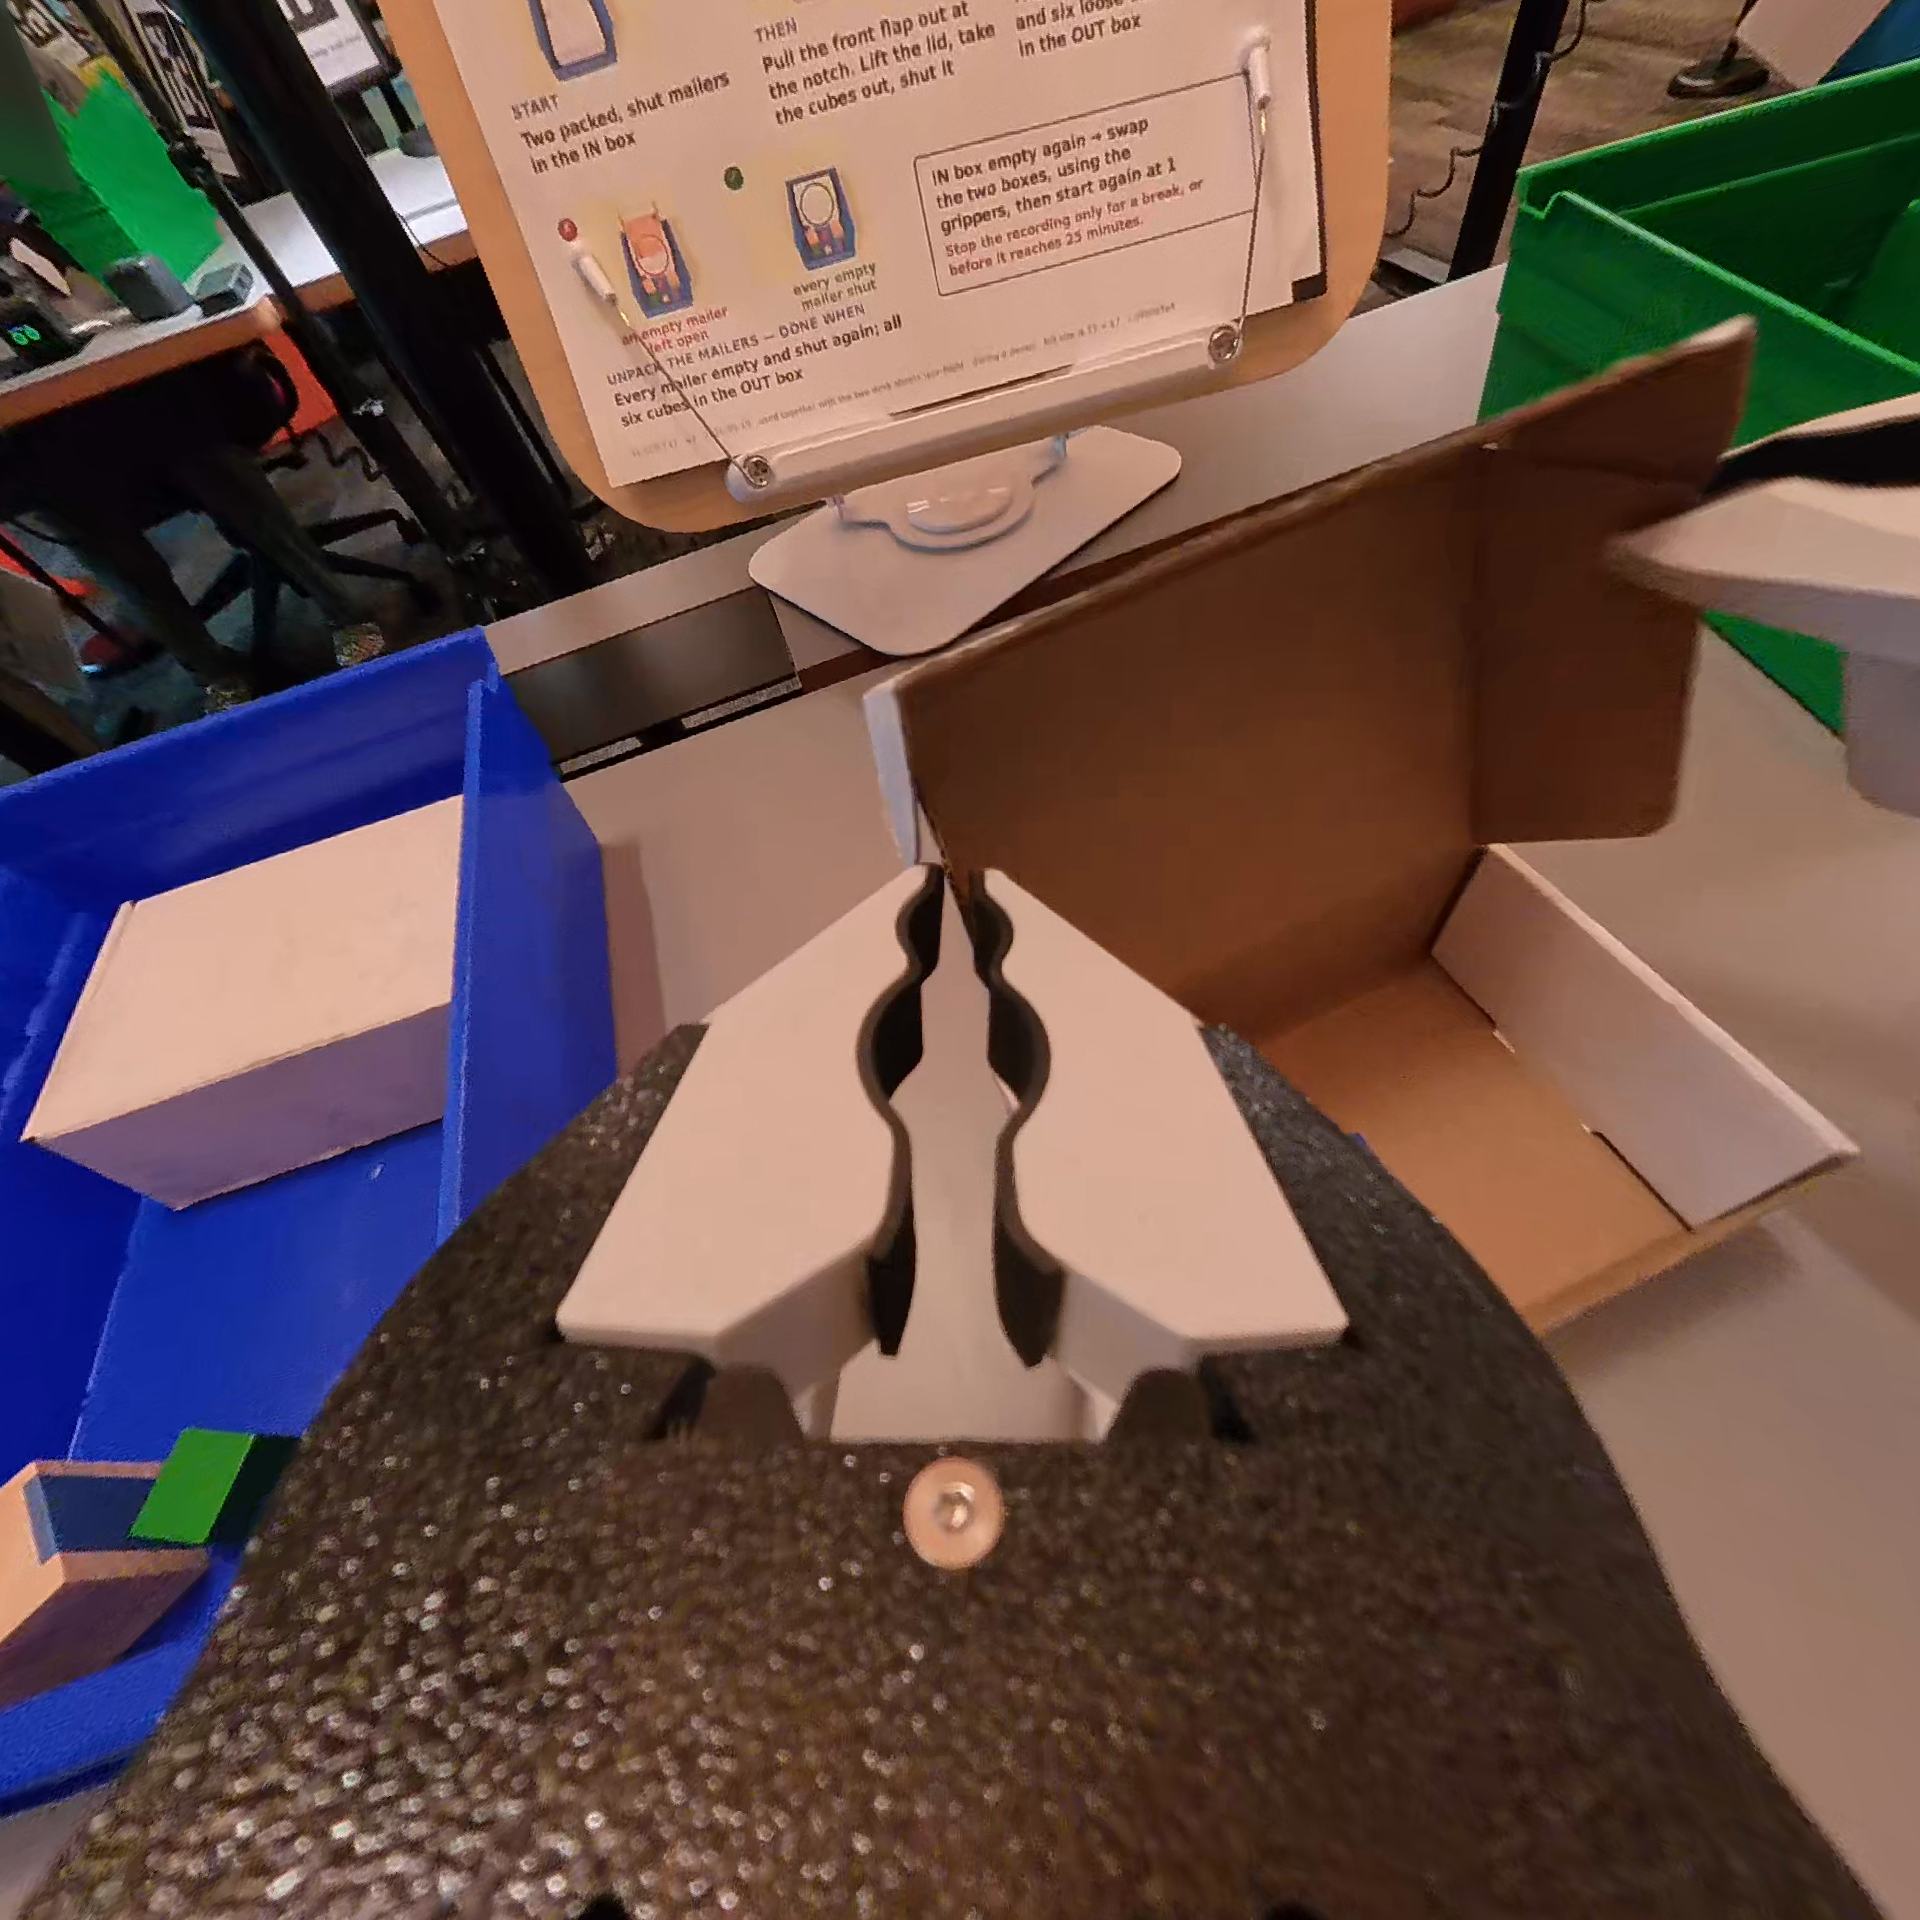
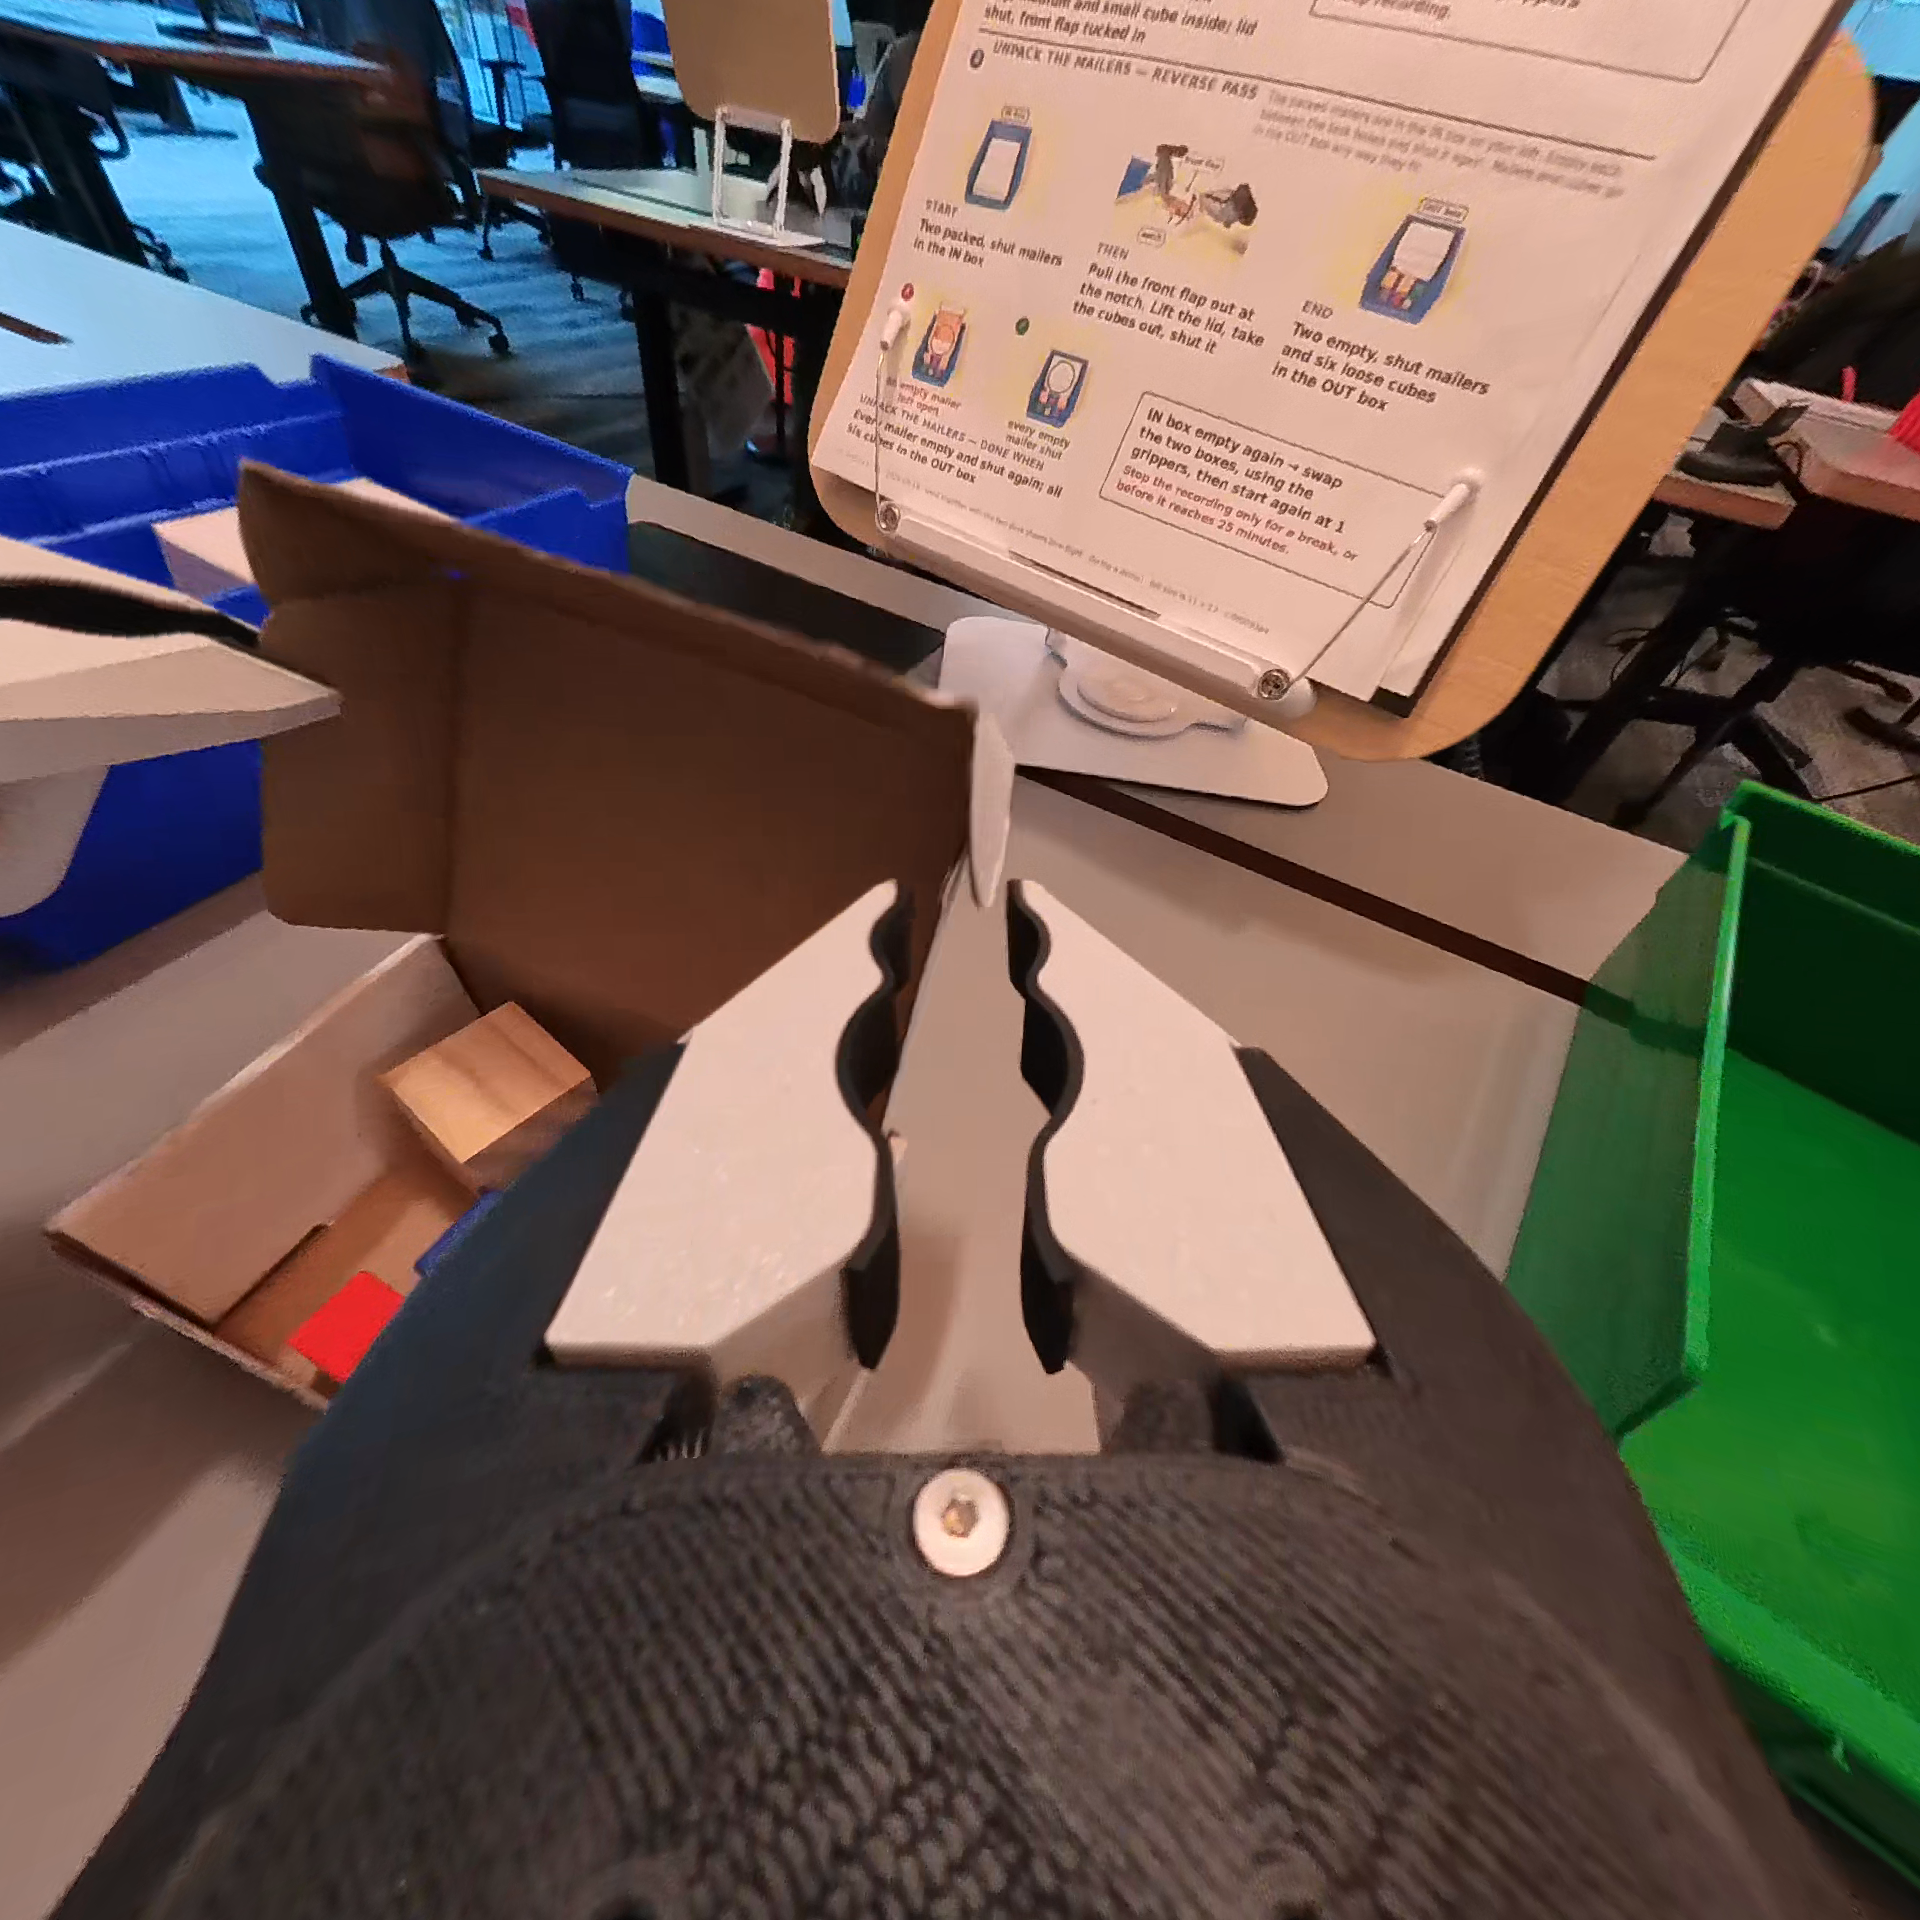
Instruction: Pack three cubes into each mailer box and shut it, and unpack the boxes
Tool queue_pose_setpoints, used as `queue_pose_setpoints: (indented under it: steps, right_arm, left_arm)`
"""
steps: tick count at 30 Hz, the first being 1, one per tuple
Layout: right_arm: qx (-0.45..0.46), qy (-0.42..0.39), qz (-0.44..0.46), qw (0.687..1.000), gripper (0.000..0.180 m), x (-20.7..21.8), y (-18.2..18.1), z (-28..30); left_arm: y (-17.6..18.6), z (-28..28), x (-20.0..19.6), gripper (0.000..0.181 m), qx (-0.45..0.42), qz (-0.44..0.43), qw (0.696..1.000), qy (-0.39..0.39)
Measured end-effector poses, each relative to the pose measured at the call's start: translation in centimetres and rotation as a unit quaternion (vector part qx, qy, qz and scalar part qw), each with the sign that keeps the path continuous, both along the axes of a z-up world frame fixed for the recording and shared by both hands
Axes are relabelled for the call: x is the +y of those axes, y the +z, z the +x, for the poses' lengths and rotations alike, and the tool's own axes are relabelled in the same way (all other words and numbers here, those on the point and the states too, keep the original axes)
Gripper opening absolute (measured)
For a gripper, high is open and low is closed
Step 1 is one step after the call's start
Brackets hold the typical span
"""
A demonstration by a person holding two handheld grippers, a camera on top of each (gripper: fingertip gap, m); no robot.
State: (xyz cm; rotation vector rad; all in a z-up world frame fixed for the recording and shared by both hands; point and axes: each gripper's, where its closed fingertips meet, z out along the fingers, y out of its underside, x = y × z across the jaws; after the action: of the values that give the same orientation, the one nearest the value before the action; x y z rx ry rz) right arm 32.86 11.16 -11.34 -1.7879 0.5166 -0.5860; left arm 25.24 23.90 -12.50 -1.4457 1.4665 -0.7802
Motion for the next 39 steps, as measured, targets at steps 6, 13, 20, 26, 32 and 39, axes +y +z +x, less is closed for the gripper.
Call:
queue_pose_setpoints:
  steps: [6,13,20,26,32,39]
  right_arm:
    - [-0.011,-0.005,0.029,1.0,0.005,0.2,0.1,-0.8]
    - [-0.012,-0.032,0.091,0.995,0.004,-1.2,-1.0,-3.7]
    - [-0.013,-0.026,0.082,0.996,0.003,-2.4,-1.7,-5.3]
    - [0.01,-0.018,0.095,0.995,0.005,-2.4,-1.3,-5.5]
    - [0.0,-0.048,0.035,0.998,0.012,-3.2,-3.4,-5.7]
    - [-0.01,-0.037,0.036,0.999,0.0,-2.8,-3.5,-5.7]
  left_arm:
    - [-0.1,-1.2,-0.7,0.002,-0.04,0.009,0.999,0.0]
    - [-1.6,-4.3,-2.9,0.003,-0.089,-0.041,0.995,-0.008]
    - [-2.9,-5.9,-4.3,0.003,-0.103,-0.047,0.994,-0.002]
    - [-2.6,-5.7,-4.1,0.003,-0.096,-0.04,0.995,0.011]
    - [-2.5,-5.6,-3.9,0.001,-0.083,-0.032,0.996,0.017]
    - [-2.8,-5.7,-4.2,0.002,-0.084,-0.016,0.996,0.015]
